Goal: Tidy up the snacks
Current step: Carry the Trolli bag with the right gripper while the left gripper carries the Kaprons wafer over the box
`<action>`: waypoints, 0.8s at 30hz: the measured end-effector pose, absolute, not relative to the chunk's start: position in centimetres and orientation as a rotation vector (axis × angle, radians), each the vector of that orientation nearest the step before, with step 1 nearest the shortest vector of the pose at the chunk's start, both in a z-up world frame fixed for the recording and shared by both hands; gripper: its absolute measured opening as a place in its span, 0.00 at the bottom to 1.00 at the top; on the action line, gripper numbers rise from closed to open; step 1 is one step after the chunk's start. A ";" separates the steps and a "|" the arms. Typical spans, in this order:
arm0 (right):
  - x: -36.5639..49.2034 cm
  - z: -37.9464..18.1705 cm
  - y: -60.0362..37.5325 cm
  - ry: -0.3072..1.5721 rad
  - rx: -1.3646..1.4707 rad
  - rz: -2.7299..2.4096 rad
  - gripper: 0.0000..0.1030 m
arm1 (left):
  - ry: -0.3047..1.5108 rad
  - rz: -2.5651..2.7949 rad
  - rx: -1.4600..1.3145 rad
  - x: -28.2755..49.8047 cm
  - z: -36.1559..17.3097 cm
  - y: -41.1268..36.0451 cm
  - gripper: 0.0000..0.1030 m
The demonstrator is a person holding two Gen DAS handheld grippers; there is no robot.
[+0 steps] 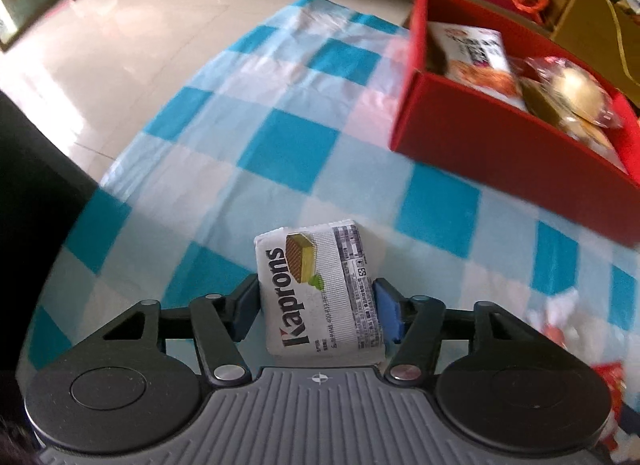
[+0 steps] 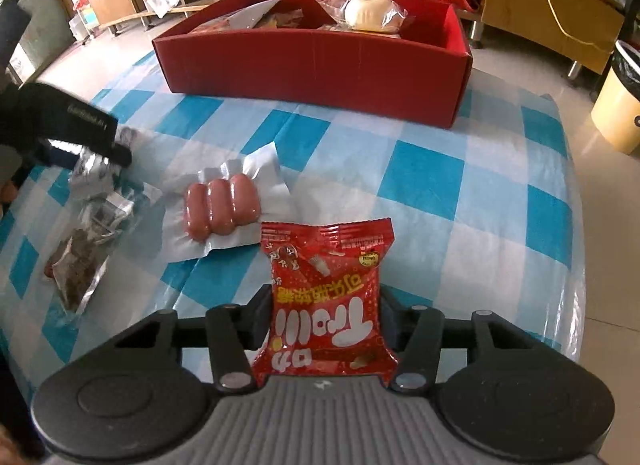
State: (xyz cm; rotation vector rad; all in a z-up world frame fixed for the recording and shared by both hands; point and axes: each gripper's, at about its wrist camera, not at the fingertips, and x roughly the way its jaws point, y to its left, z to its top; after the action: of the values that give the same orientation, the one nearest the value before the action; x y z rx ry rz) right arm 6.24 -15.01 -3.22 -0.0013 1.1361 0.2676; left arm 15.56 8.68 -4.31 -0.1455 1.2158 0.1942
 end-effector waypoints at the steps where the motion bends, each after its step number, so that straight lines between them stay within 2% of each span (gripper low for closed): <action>1: 6.2 -3.1 -15.1 1.132 0.009 0.271 0.50 | 1.223 0.174 -0.163 15.2 -4.1 8.7 0.65; 24: 10.0 1.6 -17.0 0.969 0.148 0.266 0.50 | 1.101 0.029 -0.138 15.1 0.9 4.8 0.65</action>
State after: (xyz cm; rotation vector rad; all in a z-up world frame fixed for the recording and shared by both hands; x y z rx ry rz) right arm 10.03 -17.05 1.56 0.1477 0.9686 0.2663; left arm 15.06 4.83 0.94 -0.1382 1.1010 0.0289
